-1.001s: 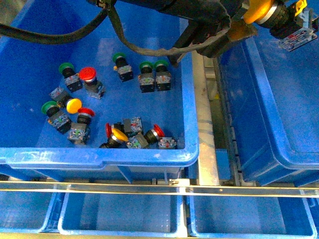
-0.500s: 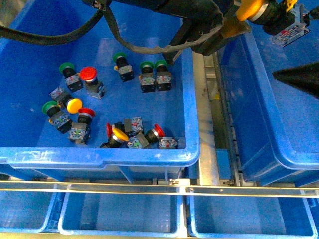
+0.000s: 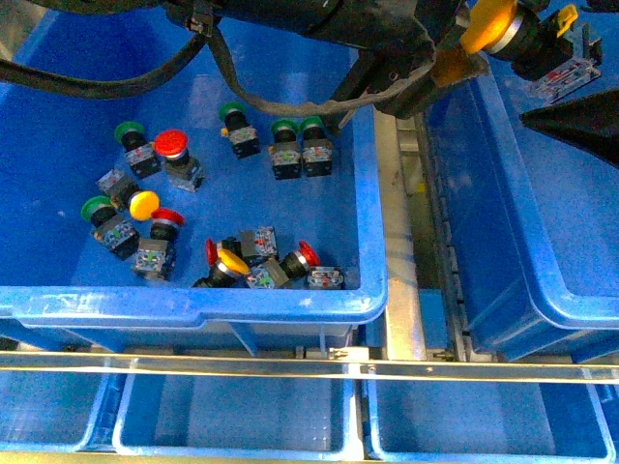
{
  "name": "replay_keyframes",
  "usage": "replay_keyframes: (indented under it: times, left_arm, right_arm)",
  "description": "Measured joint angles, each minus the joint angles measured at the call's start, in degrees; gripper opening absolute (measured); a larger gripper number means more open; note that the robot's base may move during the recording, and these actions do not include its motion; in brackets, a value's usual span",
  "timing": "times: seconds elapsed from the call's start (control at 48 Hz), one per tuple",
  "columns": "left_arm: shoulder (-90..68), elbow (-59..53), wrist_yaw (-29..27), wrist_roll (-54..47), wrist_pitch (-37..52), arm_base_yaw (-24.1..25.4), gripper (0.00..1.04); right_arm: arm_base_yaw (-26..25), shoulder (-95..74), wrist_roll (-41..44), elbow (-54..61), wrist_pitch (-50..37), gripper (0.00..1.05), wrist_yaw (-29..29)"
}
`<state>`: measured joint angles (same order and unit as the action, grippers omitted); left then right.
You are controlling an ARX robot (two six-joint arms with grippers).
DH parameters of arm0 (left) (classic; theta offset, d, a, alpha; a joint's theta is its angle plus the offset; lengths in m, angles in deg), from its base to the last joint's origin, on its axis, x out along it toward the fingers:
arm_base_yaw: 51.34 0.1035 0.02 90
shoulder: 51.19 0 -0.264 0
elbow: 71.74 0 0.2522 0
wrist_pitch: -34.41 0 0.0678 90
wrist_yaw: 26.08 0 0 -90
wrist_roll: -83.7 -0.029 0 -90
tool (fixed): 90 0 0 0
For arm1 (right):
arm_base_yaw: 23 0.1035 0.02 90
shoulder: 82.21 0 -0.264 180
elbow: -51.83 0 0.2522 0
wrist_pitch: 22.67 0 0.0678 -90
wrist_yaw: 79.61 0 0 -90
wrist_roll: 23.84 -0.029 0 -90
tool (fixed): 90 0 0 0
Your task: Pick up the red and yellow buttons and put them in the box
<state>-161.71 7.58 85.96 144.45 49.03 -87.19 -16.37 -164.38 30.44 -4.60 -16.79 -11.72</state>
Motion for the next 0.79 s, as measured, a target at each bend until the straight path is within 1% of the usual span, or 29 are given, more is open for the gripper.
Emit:
replay_keyframes:
  times: [0.313, 0.479, 0.563, 0.688, 0.75, 0.792]
  left_arm:
    - [-0.2, 0.0, 0.0, 0.0, 0.0, 0.0, 0.34]
    - [-0.2, 0.0, 0.0, 0.0, 0.0, 0.2, 0.34]
    - [-0.2, 0.0, 0.0, -0.1, 0.0, 0.3, 0.34]
    - [-0.2, 0.0, -0.1, -0.1, 0.2, 0.4, 0.34]
    - [-0.2, 0.0, -0.2, -0.6, 0.2, 0.6, 0.34]
    - [-0.2, 0.0, -0.1, -0.9, 0.2, 0.7, 0.34]
  right_arm:
    - [-0.3, -0.7, 0.7, -1.7, 0.1, 0.97, 0.0]
    - [-0.3, -0.8, 0.9, -2.0, 1.1, 0.77, 0.0]
    - [-0.3, -0.8, 1.1, -2.2, 1.6, 0.63, 0.0]
    - [-0.2, -0.8, 1.3, -2.3, 2.0, 0.37, 0.1]
    - [0.0, -0.8, 1.5, -2.2, 2.0, 0.3, 0.0]
    - [0.1, -0.8, 1.5, -2.2, 2.0, 0.28, 0.0]
